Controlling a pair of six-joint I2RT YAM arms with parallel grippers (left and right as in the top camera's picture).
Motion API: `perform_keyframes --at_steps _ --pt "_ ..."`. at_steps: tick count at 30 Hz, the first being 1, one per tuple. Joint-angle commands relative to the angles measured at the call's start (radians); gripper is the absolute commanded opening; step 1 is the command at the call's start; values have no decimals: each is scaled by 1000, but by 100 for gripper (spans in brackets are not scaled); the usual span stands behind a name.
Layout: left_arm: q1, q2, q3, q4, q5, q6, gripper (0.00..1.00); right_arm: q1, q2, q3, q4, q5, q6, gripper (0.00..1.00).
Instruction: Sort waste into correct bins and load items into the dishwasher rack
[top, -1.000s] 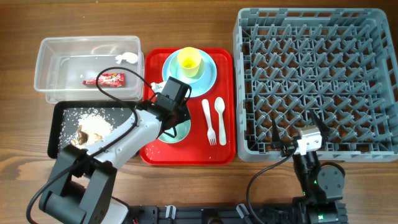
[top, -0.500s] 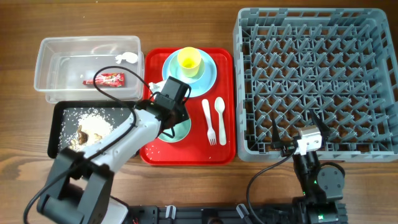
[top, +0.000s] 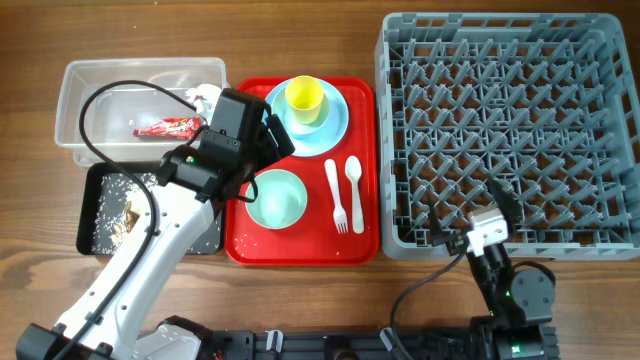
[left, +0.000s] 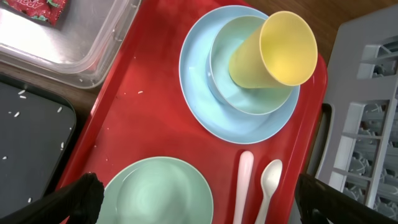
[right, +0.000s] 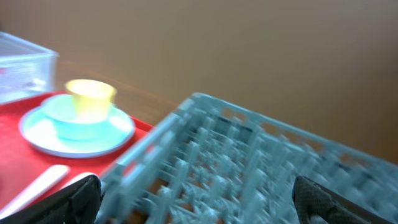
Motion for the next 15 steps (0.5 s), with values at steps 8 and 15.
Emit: perform_keyframes --at_steps 8,15 --pt "3 -1 7 -1 -13 2 100 -5 -5 52 42 -153 235 100" --pt "3 -1 7 -1 -14 2 100 -5 280 513 -147 -138 352 100"
